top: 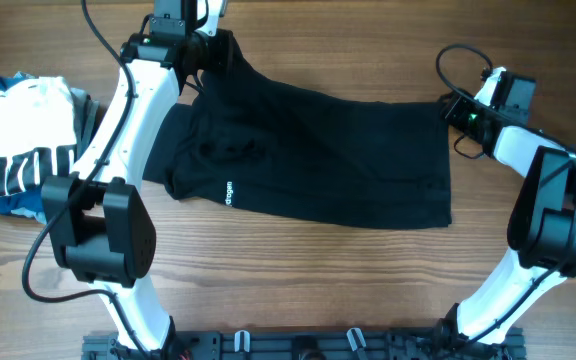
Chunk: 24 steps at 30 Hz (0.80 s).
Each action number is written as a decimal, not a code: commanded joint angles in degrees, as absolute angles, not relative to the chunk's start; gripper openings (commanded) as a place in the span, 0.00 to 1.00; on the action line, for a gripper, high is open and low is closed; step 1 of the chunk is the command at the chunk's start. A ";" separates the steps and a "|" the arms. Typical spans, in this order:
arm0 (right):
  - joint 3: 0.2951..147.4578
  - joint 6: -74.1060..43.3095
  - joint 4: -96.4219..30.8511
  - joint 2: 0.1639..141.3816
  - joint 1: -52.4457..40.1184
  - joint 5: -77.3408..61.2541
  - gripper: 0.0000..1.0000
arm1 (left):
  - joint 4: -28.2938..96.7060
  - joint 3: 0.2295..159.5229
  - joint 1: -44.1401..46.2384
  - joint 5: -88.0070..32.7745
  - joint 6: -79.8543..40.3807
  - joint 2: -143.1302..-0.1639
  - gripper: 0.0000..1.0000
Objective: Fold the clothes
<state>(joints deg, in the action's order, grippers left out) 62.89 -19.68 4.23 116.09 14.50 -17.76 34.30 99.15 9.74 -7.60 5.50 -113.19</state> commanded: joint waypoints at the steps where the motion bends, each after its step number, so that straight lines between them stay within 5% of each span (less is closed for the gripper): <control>1: 62.54 -21.21 6.33 119.50 14.41 -22.98 0.48 | 33.89 99.24 9.52 -8.32 5.80 -112.62 0.04; 6: 62.57 -21.17 7.01 119.70 14.44 -27.53 0.37 | 33.93 99.24 9.52 -8.32 5.78 -112.62 0.04; 9: 62.70 -21.30 6.59 119.61 15.05 -27.57 0.04 | 33.93 99.24 9.52 -8.32 5.80 -112.62 0.04; 24: 62.78 -21.98 -6.94 99.90 24.93 -38.74 0.04 | 41.39 99.24 9.50 -7.81 5.82 -112.60 0.04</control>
